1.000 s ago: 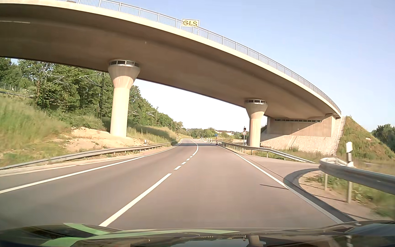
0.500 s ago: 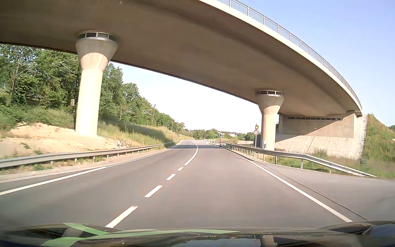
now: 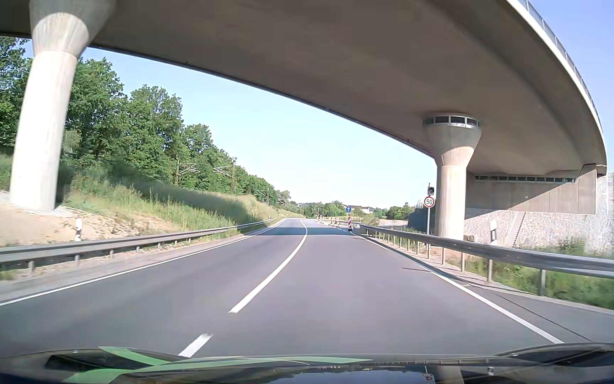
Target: Follow the waypoints while adhering to traffic rules and regulations
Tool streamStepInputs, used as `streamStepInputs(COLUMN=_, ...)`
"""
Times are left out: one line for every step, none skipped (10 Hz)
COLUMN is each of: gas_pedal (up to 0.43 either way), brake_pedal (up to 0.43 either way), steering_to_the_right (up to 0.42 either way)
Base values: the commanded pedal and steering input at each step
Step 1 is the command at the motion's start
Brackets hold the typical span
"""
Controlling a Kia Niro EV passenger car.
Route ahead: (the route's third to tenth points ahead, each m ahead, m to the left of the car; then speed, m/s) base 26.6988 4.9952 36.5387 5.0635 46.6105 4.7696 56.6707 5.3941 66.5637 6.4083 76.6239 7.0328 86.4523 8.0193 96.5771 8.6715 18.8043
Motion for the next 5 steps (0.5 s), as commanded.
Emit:
streamStepInputs(gas_pedal=0.118, brake_pedal=0.0, steering_to_the_right=-0.007)
streamStepInputs(gas_pedal=0.098, brake_pedal=0.0, steering_to_the_right=-0.007)
streamStepInputs(gas_pedal=0.098, brake_pedal=0.0, steering_to_the_right=-0.007)
streamStepInputs(gas_pedal=0.098, brake_pedal=0.0, steering_to_the_right=-0.007)
streamStepInputs(gas_pedal=0.098, brake_pedal=0.0, steering_to_the_right=-0.007)
